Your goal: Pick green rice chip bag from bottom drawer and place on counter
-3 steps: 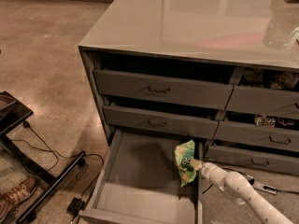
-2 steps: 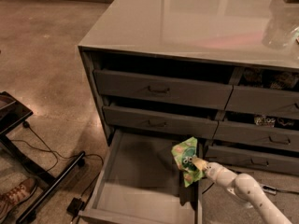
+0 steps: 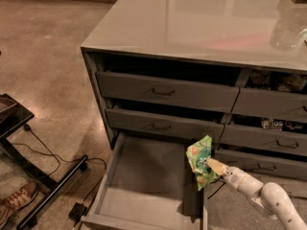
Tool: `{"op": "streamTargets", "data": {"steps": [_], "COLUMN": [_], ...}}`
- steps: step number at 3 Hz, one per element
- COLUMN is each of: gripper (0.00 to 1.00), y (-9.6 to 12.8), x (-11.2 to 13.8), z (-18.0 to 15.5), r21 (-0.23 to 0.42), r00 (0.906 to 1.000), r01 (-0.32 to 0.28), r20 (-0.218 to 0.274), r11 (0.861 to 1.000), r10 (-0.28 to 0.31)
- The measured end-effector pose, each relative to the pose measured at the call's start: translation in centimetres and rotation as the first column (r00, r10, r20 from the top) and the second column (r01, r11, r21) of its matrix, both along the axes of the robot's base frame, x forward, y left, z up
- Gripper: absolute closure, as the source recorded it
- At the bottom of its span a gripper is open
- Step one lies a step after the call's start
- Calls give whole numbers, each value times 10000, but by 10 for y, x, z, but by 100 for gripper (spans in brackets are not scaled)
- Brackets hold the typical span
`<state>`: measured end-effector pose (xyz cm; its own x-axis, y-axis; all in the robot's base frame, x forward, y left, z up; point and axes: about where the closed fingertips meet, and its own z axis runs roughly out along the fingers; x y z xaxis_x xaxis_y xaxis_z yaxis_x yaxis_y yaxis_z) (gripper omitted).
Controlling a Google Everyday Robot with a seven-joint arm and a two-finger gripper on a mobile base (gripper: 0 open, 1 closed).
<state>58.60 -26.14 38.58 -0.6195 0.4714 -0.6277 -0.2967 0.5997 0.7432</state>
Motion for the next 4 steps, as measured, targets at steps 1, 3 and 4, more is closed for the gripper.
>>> {"op": "streamTargets", "data": {"steps": [1, 3, 4], "gripper": [100, 100, 100], "y": [2, 12, 50], "x": [-12, -14, -25], "z": [24, 30, 56], "r21": [459, 501, 825], "r00": [9974, 9950, 9763], "r01": [-632, -903, -2020], "r20": [363, 475, 963], "r11": [9969, 9946, 9759], "r10": [616, 880, 1939]}}
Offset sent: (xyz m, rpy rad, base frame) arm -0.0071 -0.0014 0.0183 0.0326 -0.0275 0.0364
